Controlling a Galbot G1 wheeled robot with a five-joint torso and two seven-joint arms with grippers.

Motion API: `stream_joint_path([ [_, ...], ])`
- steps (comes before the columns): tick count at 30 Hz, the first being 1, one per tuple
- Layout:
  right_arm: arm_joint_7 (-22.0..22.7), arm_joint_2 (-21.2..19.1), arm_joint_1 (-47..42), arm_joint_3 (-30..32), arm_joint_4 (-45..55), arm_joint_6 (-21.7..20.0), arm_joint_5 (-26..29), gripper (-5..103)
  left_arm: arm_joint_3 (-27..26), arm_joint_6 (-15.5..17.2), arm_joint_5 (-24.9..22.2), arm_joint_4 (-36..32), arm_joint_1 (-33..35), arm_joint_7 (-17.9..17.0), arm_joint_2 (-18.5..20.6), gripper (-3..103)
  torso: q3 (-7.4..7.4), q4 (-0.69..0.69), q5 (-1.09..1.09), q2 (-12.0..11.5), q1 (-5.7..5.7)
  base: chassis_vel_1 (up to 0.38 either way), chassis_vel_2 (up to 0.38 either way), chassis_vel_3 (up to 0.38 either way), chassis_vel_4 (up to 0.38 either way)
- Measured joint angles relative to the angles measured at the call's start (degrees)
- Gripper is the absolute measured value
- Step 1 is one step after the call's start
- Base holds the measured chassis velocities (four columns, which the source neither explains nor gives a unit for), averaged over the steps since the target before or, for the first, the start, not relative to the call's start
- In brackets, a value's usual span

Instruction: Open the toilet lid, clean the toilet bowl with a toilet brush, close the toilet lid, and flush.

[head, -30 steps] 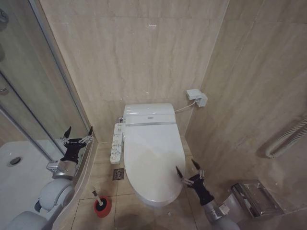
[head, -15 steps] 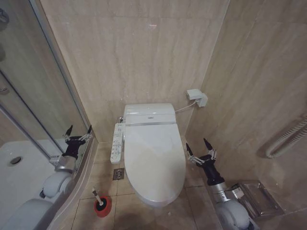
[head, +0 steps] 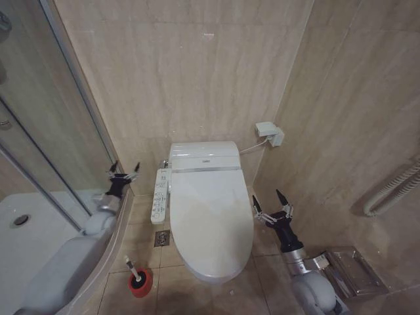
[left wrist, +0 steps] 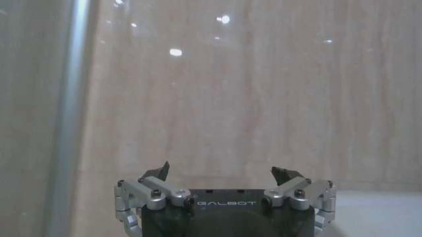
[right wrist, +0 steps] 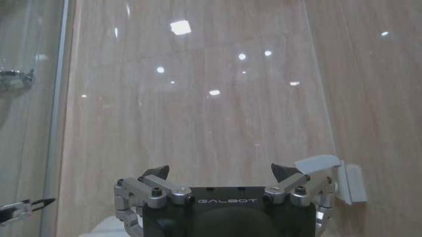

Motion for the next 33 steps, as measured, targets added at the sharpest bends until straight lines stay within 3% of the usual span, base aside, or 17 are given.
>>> stream_joint_path([
  [6,-1.5,0.1,0.0,0.1,-0.6,0.3,1.0,100,1.1,1.3,2.9,0.9,-1.1,-1.6,-2.1,100,-0.01,0.02,0.0,0.0,-0.01,0.0,0.0,0.0,0.0],
  [20,-3.3,0.9,0.9,-0.9,-2.1,1.0,1.1,100,-0.2,1.5,3.3,-1.4,-2.5,-1.9,2.4,100,-0.02,0.01,-0.01,0.0,-0.02,-0.097,0.046,0.098,-0.052],
  [30,-4.4,0.8,0.5,-0.9,-2.0,1.6,1.1,100,0.1,1.6,3.4,-0.7,-1.8,-1.8,2.1,100,0.01,0.01,-0.03,0.0,0.05,-0.187,0.196,0.18,-0.166],
  [33,-4.4,0.7,0.5,-1.0,-2.0,1.6,1.1,100,0.7,1.6,3.5,0.4,-2.1,-1.7,1.8,100,0.01,0.08,0.02,0.0,0.04,-0.07,0.059,0.067,-0.041],
])
